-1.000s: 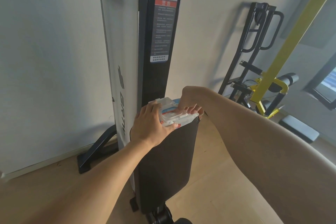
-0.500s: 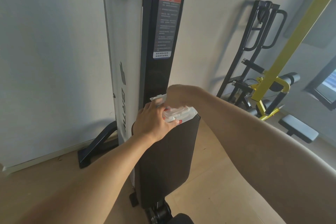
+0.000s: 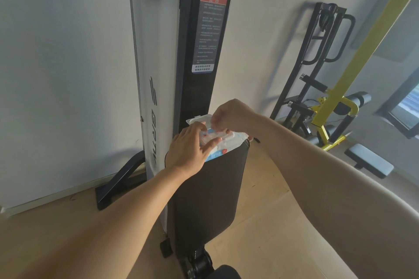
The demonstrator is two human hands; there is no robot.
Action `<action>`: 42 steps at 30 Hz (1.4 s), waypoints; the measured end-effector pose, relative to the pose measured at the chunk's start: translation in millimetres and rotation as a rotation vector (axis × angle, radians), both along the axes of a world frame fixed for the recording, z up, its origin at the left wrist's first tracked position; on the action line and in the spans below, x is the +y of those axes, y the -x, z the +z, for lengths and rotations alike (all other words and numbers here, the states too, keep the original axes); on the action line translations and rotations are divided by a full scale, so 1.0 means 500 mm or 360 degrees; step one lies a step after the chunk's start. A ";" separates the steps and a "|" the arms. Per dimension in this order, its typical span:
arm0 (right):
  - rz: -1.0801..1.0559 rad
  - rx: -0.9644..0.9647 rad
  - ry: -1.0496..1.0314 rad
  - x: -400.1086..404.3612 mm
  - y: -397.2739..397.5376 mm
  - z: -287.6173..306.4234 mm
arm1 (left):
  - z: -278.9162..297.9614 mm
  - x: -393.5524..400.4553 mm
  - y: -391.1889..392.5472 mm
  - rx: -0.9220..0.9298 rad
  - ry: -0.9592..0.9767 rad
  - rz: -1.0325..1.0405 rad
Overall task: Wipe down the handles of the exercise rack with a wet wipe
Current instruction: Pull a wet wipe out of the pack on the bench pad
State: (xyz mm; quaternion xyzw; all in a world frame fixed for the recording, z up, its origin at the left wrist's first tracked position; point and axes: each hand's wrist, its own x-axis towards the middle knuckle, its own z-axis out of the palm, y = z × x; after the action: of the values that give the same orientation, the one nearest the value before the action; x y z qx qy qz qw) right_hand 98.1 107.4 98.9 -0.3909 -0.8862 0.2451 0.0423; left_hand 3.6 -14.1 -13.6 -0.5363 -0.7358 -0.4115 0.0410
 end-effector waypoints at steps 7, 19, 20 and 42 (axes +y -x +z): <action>0.0035 -0.0426 -0.0599 0.001 0.009 -0.034 | -0.003 0.002 0.000 0.0034 0.0001 0.0021; 0.0376 -0.0617 -0.0539 0.001 0.022 -0.046 | -0.012 0.005 0.005 0.0079 -0.0054 -0.0010; 0.0402 -0.0644 -0.0518 0.000 0.022 -0.049 | -0.011 0.005 0.005 0.0073 -0.0058 -0.0021; -0.0388 0.0921 0.0032 0.006 0.021 0.031 | -0.022 0.011 0.010 0.0022 -0.0052 -0.0064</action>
State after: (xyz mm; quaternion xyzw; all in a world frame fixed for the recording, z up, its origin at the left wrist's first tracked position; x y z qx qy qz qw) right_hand 87.5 110.3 114.3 -0.4087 -0.7815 0.3480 0.3179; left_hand -1.3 -8.7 -24.4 -0.5530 -0.7178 -0.4205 0.0466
